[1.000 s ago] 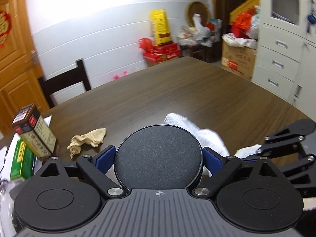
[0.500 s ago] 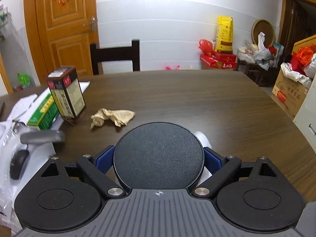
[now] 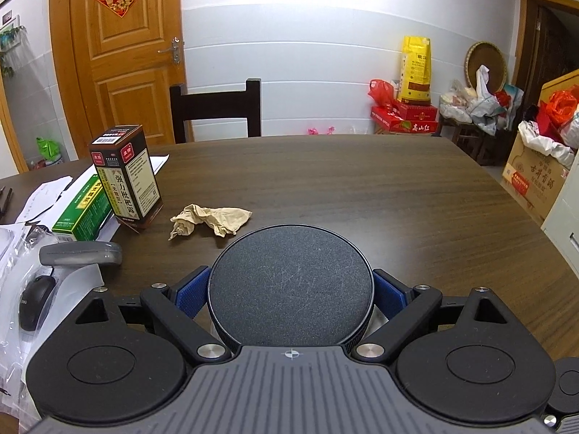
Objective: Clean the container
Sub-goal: 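Wipe the jar body with the towel while the left gripper turns the jar, then pull the towel away from the jar with the right gripper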
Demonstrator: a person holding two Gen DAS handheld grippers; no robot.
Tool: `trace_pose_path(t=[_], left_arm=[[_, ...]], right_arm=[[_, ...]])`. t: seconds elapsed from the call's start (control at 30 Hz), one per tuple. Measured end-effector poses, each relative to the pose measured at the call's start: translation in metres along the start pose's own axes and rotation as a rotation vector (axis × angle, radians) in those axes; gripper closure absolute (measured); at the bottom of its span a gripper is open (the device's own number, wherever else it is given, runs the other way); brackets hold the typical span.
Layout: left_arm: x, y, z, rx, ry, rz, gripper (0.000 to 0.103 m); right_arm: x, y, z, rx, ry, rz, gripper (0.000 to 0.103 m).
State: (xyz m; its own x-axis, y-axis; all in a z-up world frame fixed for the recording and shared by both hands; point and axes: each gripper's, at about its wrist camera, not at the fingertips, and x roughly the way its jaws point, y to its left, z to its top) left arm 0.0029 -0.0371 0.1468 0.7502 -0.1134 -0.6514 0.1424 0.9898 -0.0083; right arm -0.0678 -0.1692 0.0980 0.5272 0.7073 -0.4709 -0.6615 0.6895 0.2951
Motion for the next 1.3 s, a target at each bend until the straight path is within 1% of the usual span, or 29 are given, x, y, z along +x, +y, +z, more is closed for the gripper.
trace_pose_path(t=[0.1, 0.23, 0.3, 0.37, 0.47, 0.67, 0.73, 0.8, 0.83, 0.9, 0.97, 1.03, 1.1, 1.17, 1.3], left_arm=[[-0.002, -0.001, -0.002, 0.008, -0.004, -0.001, 0.008], [-0.002, 0.0, -0.003, 0.004, -0.009, -0.007, 0.008], [-0.003, 0.0, -0.004, 0.002, -0.013, -0.009, 0.008], [-0.003, 0.001, -0.004, 0.0, -0.018, -0.011, 0.008], [-0.004, 0.001, -0.007, 0.005, -0.033, -0.013, 0.008], [-0.006, 0.001, -0.017, 0.015, -0.093, -0.015, 0.008], [-0.007, 0.001, -0.019, 0.023, -0.108, -0.018, 0.008], [-0.007, 0.001, -0.02, 0.023, -0.117, -0.016, 0.008], [-0.008, 0.001, -0.02, 0.023, -0.12, -0.014, 0.008], [-0.008, 0.0, -0.02, 0.022, -0.125, -0.012, 0.008], [-0.008, 0.001, -0.022, 0.023, -0.133, -0.012, 0.008], [-0.008, 0.001, -0.023, 0.028, -0.143, -0.01, 0.008], [-0.009, 0.001, -0.025, 0.027, -0.153, -0.006, 0.008], [-0.009, 0.003, -0.027, 0.024, -0.167, -0.006, 0.008], [-0.008, 0.004, -0.033, 0.017, -0.207, 0.001, 0.008]], right_arm=[[0.02, -0.007, -0.009, 0.029, 0.054, -0.005, 0.094], [0.043, -0.011, -0.027, 0.032, 0.168, -0.031, 0.094], [0.049, -0.013, -0.035, 0.027, 0.22, -0.059, 0.094], [0.048, -0.016, -0.041, 0.018, 0.245, -0.093, 0.094], [0.035, -0.022, -0.041, 0.022, 0.225, -0.13, 0.094], [0.0, -0.029, -0.025, 0.024, 0.106, -0.239, 0.094], [-0.01, -0.027, -0.018, 0.013, 0.053, -0.254, 0.094], [-0.016, -0.024, -0.011, 0.007, 0.007, -0.25, 0.094], [-0.015, -0.023, -0.009, 0.006, 0.0, -0.247, 0.094], [-0.009, -0.025, -0.009, 0.008, 0.018, -0.245, 0.094], [0.001, -0.032, -0.012, 0.021, 0.065, -0.238, 0.094], [0.012, -0.039, -0.014, 0.039, 0.12, -0.259, 0.094], [0.017, -0.045, -0.02, 0.055, 0.155, -0.282, 0.094], [0.014, -0.048, -0.023, 0.056, 0.165, -0.306, 0.094], [0.004, -0.04, -0.016, 0.041, 0.135, -0.335, 0.094]])
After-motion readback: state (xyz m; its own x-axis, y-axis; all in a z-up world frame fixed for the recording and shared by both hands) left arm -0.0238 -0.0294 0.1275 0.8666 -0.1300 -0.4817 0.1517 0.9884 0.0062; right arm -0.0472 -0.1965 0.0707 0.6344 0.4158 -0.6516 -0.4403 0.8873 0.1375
